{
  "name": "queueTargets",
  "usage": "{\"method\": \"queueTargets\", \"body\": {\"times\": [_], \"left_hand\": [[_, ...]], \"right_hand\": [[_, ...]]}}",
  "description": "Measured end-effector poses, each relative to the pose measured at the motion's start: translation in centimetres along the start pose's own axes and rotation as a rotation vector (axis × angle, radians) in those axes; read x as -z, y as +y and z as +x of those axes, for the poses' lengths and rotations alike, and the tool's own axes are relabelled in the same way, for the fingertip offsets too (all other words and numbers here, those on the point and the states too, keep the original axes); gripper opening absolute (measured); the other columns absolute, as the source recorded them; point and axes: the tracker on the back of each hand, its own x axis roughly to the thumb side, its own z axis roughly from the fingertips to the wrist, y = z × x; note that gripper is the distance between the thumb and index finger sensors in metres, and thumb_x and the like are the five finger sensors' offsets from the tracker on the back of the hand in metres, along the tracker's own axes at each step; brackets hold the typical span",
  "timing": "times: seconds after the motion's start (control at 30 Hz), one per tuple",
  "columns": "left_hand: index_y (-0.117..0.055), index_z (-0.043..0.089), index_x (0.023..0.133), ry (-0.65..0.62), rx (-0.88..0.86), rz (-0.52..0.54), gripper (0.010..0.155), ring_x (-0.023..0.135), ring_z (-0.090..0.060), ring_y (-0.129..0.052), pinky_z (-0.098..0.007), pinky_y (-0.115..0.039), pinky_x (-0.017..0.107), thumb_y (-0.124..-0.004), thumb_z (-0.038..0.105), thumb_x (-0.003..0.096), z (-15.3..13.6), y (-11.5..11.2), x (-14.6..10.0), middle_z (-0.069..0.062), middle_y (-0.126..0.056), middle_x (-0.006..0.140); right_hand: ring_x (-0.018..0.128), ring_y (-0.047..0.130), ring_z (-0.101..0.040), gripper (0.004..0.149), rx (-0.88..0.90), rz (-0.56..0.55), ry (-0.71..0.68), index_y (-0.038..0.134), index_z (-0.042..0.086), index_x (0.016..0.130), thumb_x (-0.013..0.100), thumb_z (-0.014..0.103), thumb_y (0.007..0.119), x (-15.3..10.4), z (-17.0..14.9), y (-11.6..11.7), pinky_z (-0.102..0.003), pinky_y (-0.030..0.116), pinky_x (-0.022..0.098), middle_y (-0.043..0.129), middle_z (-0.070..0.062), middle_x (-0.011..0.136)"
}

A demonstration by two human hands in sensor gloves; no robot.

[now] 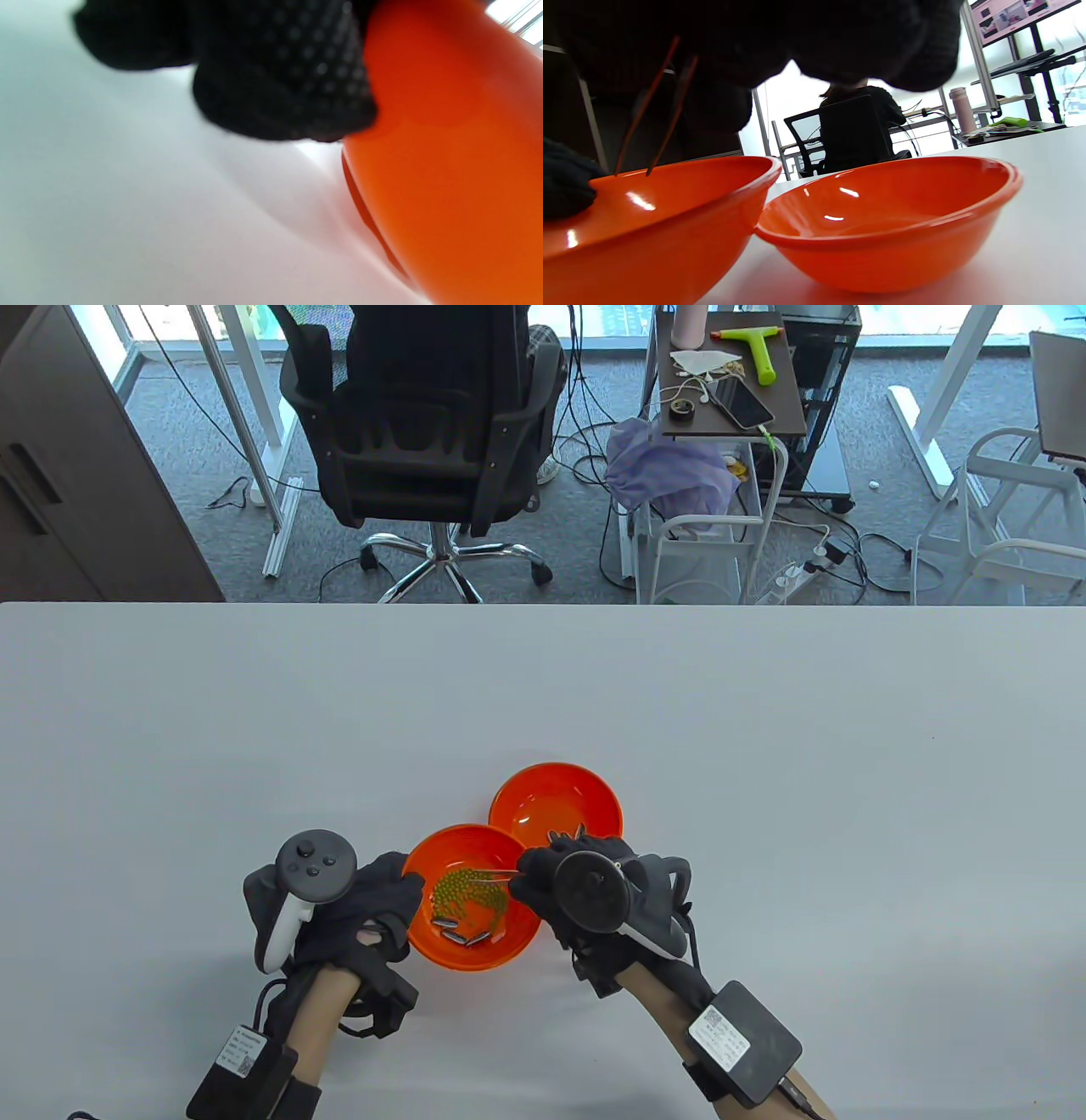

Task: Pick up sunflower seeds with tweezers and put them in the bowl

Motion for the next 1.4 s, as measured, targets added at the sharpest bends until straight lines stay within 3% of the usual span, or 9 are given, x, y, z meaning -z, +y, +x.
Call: {"method": "queueTargets", "body": {"times": [0.3,1.13,1.4], "left_hand": [[-0.084,0.012,0.087,-0.004,-0.002,-0.001,0.049,0.011,-0.013,-0.105,-0.036,-0.094,0.020,-0.078,0.040,0.0469,0.1,-0.1,0.0,-0.005,-0.105,0.043],[-0.084,0.012,0.087,-0.006,0.002,-0.006,0.049,0.011,-0.013,-0.105,-0.036,-0.094,0.020,-0.078,0.040,0.0468,0.1,-0.2,0.0,-0.005,-0.105,0.043],[-0.084,0.012,0.087,-0.001,0.000,-0.008,0.049,0.011,-0.013,-0.105,-0.036,-0.094,0.020,-0.078,0.040,0.0468,0.1,-0.1,0.0,-0.005,-0.105,0.043]], "right_hand": [[0.022,0.096,-0.011,0.040,-0.113,0.053,-0.122,0.107,0.031,0.057,0.029,0.053,0.089,-0.8,2.4,1.7,-0.038,0.088,0.044,0.096,0.017,0.032],[0.021,0.096,-0.012,0.036,-0.124,0.021,-0.145,0.109,0.028,0.052,0.028,0.048,0.091,-1.0,2.7,1.6,-0.038,0.088,0.044,0.096,0.016,0.029],[0.020,0.096,-0.012,0.036,-0.098,-0.018,-0.087,0.110,0.028,0.051,0.028,0.048,0.091,-0.6,1.7,0.8,-0.038,0.089,0.044,0.096,0.016,0.029]]}}
